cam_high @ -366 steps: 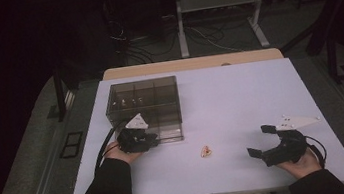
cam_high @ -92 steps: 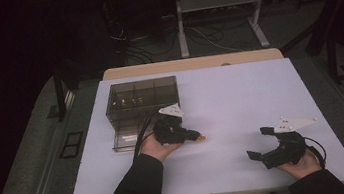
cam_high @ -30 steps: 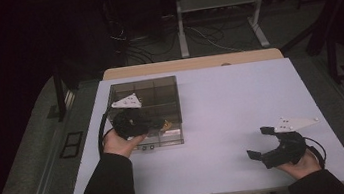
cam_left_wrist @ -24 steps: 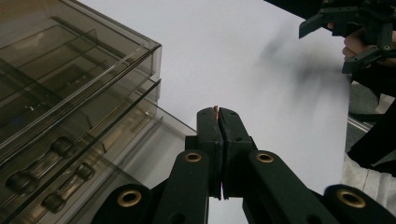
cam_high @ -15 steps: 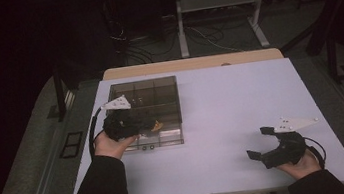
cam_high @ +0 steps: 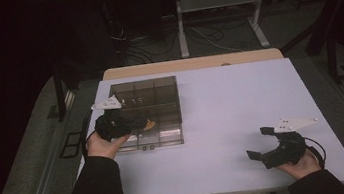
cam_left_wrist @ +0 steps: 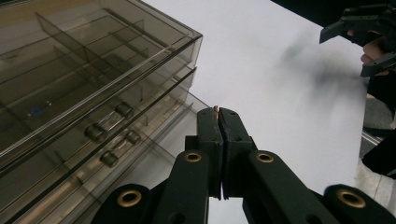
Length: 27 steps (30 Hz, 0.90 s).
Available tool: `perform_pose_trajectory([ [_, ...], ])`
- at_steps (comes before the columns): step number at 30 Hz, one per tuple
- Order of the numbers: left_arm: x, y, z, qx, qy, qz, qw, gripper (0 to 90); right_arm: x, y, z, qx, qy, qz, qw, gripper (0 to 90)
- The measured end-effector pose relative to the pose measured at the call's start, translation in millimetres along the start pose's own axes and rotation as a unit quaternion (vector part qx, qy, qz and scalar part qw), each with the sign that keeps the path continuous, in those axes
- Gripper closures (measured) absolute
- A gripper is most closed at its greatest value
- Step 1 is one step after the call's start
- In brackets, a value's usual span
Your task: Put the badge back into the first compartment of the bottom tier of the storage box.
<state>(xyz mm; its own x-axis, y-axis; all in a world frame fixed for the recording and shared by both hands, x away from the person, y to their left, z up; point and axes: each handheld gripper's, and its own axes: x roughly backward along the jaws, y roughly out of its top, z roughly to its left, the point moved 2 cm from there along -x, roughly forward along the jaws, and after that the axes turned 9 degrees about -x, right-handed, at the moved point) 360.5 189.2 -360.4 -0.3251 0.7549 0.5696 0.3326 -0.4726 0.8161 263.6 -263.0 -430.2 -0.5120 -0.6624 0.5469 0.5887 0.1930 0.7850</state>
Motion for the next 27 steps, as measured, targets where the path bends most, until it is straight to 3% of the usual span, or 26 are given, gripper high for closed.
perform_pose_trajectory([
  [7, 9.1, -4.8, 5.6, 0.007, 0.008, -0.004, 0.9999, 88.2, 0.0, -0.1, 0.0, 0.000, 0.000, 0.000, 1.0000, 0.5],
  [27, 35.6, -15.4, 23.5, 0.019, 0.041, 0.014, 0.9989, 88.2, -0.8, -0.1, 0.2, -0.001, 0.000, 0.001, 1.0000, 0.5],
])
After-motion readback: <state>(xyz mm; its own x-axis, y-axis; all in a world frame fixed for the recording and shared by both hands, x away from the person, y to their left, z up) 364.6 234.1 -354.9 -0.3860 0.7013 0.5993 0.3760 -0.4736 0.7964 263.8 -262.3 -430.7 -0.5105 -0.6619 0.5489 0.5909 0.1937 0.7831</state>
